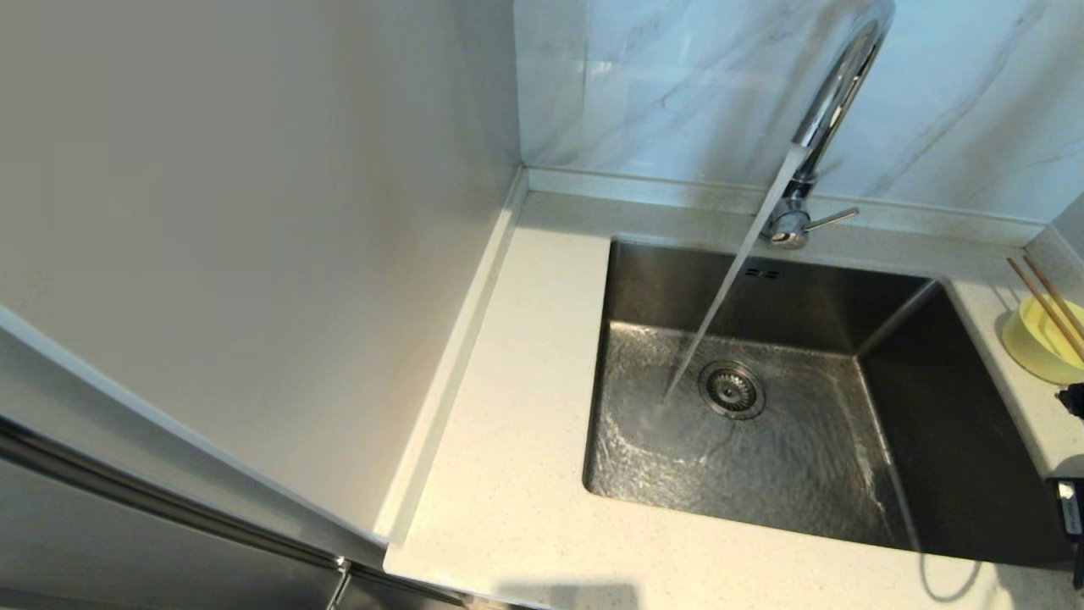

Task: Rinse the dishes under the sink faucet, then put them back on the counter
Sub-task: Place the plate on the table

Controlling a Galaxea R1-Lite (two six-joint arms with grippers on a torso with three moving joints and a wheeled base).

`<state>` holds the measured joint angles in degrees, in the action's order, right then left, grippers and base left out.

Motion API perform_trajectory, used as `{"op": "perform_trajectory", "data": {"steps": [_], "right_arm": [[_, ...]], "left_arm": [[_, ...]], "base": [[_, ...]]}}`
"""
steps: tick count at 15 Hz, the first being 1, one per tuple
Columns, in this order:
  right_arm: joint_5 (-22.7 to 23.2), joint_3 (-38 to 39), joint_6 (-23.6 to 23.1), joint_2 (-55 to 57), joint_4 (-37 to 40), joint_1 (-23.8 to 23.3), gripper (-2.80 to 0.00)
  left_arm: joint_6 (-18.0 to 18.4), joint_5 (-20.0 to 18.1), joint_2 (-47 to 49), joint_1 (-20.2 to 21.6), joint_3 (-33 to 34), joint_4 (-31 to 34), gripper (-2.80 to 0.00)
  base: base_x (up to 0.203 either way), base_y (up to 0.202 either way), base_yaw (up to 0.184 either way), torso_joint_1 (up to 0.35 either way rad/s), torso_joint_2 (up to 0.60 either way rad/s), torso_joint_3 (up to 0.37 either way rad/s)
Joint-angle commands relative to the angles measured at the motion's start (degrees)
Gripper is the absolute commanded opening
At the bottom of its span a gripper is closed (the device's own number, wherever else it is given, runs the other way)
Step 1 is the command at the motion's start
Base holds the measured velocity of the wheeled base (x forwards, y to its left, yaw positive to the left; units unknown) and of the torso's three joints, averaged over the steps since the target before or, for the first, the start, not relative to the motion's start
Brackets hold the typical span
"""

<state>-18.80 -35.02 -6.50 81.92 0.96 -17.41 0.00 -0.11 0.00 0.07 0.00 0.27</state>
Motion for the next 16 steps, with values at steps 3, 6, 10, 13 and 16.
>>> {"op": "perform_trajectory", "data": {"steps": [3,6,10,13,16], "right_arm": [[-0.19,0.05,-0.09,0.62,0.00,-0.30,0.00],[-0.19,-0.31,0.17,1.40,-0.17,-0.87,0.00],[-0.08,-0.53,0.18,-0.54,-0.19,-0.81,0.00],[1.76,-2.01,0.20,-6.45,0.64,-0.72,0.00],[6.28,-4.32,0.30,-12.14,5.15,-0.76,0.00]], "left_arm": [[0.00,-0.05,0.00,0.01,0.00,0.00,-2.80],[0.00,-0.07,0.00,0.01,0.00,0.00,-2.80],[0.00,-0.04,0.00,0.01,0.00,0.00,-2.80],[0.00,-0.07,0.00,0.01,0.00,0.00,-2.80],[0.00,-0.06,0.00,0.01,0.00,0.00,-2.80]], "base": [[0.000,0.000,0.000,0.000,0.00,0.000],[0.000,0.000,0.000,0.000,0.00,0.000],[0.000,0.000,0.000,0.000,0.00,0.000],[0.000,0.000,0.000,0.000,0.00,0.000],[0.000,0.000,0.000,0.000,0.00,0.000]]}}
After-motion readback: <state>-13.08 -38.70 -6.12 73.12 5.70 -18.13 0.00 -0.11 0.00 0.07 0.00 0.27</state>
